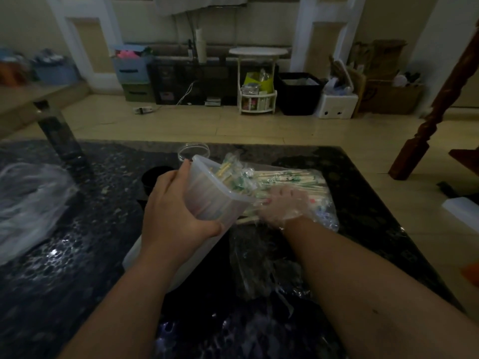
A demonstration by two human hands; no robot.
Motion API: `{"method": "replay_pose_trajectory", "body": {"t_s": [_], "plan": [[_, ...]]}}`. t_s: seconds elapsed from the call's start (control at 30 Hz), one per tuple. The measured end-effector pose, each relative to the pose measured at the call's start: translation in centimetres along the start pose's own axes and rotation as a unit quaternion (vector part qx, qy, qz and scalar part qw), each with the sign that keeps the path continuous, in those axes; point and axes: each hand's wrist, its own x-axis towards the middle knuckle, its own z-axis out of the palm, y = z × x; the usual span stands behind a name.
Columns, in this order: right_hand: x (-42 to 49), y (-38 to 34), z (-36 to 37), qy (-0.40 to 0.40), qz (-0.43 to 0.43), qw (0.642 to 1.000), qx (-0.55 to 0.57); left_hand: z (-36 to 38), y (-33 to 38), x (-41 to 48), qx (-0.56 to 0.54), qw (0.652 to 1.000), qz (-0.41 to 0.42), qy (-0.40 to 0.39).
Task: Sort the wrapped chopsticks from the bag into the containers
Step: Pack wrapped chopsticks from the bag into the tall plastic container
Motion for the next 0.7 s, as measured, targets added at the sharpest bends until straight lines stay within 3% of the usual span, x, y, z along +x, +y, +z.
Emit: {"method": "replay_pose_trajectory", "body": {"t_s": [0.27, 0.43, 0.57, 0.7], "plan": [[-0.5, -0.4, 1.4, 0.005, 0.034, 0.999, -0.027, -0.1, 0.1, -0.2, -0.009, 1.0, 0.001, -0.004], [-2.7, -0.1, 1.8, 0.078, 0.022, 0.996, -0.046, 0.1, 0.3, -0.3, -0.003, 1.0, 0.003, -0.018], [-4.9, 0.2, 2.1, 0.029, 0.003, 0.999, -0.018, -0.1, 0.6, -0.6, -0.003, 1.0, 0.007, -0.024], [-8.8, 1.3, 2.6, 0.072, -0.038, 0.996, -0.024, -0.6, 0.6, -0.8, -0.004, 0.999, 0.013, -0.03]]}}
